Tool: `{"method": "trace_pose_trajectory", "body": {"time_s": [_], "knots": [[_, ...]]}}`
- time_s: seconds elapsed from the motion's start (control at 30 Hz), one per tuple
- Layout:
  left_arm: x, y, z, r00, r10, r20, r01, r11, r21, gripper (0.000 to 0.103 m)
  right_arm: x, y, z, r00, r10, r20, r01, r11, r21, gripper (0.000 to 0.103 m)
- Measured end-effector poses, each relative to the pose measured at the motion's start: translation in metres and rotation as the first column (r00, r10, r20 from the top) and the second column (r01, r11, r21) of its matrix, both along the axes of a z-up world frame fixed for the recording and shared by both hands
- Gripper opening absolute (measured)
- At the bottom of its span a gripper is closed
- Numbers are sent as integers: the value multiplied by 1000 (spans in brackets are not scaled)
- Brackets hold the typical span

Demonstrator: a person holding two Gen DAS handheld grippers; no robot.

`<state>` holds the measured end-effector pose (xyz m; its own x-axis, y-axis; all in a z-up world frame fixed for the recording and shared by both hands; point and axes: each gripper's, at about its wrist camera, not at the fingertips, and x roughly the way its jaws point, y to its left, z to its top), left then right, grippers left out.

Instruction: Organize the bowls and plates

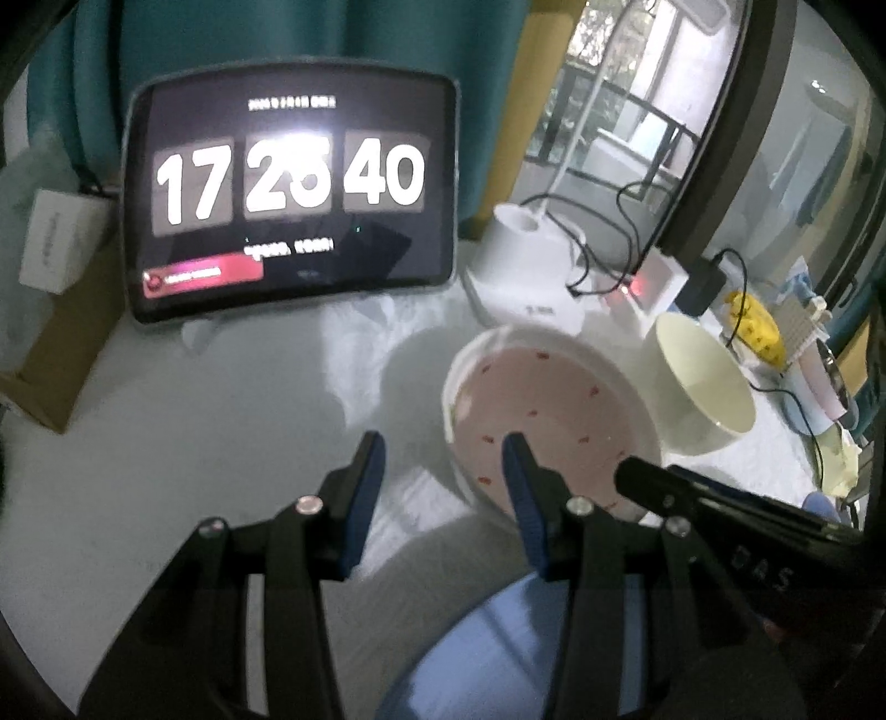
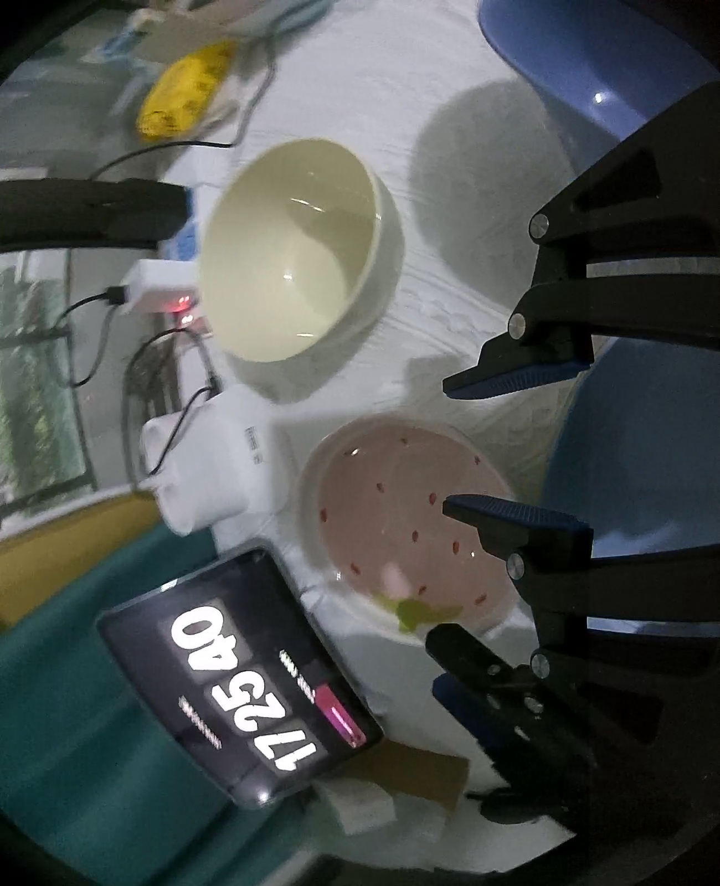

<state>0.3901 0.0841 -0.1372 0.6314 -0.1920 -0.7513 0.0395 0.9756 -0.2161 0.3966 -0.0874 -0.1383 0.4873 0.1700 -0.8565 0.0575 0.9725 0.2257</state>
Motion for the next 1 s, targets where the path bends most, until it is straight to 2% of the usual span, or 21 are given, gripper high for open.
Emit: {"method": "trace_pose_trajectory", "body": {"time_s": [0.3, 0.47, 0.53, 0.57, 0.7, 1.0], "knots": [[9, -4, -7, 998, -12, -54, 14, 1000, 28, 45, 11, 1, -17, 1000, -13, -5, 13, 1000, 5, 36], [10, -7, -9, 998, -38, -57, 39, 999, 21, 43, 12, 5, -19, 1000, 7, -9, -7, 1000, 21, 22], [10, -9, -9, 996, -64, -56, 64, 998, 8, 36, 12, 6, -18, 1000, 12, 5, -12, 1000, 22, 21], [9, -11, -8, 996, -77, -51, 77, 997, 8, 31, 12, 7, -17, 1000, 16, 11, -17, 1000, 24, 20], [7, -13, -8, 996, -73, -46, 74, 997, 18, 27, 10, 10, -14, 999, 23, 31, -24, 1000, 20, 20], [-6, -13, 3, 997, -64, 30, 63, 996, 57, 26, -3, 11, -1, 996, 43, 83, -44, 999, 7, 17]]}}
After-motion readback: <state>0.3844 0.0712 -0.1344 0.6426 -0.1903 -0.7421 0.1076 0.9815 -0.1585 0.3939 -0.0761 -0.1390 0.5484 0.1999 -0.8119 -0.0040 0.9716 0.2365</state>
